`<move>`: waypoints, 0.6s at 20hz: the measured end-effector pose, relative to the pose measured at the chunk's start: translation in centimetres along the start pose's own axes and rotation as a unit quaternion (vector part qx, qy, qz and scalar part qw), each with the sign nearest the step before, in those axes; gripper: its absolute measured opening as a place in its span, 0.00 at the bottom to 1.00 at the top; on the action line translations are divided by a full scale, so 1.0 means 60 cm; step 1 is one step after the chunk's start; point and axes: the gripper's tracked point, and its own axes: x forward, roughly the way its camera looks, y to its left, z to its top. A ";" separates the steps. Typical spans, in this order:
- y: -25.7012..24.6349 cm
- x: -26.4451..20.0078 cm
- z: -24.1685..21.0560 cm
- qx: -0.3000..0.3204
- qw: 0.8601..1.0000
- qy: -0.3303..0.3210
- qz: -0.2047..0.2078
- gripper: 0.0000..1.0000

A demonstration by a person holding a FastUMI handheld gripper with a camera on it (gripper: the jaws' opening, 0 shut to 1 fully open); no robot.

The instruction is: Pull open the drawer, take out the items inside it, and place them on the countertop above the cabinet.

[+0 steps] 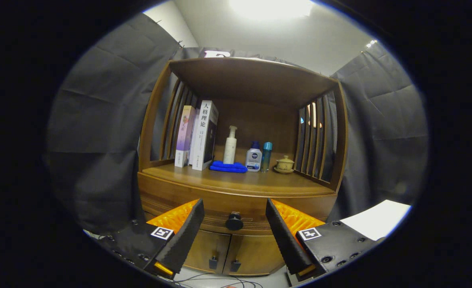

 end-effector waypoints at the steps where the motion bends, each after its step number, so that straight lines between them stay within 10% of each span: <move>1: 0.000 0.011 -0.007 -0.001 1.000 0.007 -0.004 0.97; 12: 0.029 0.123 -0.114 -0.029 0.994 0.100 0.010 0.98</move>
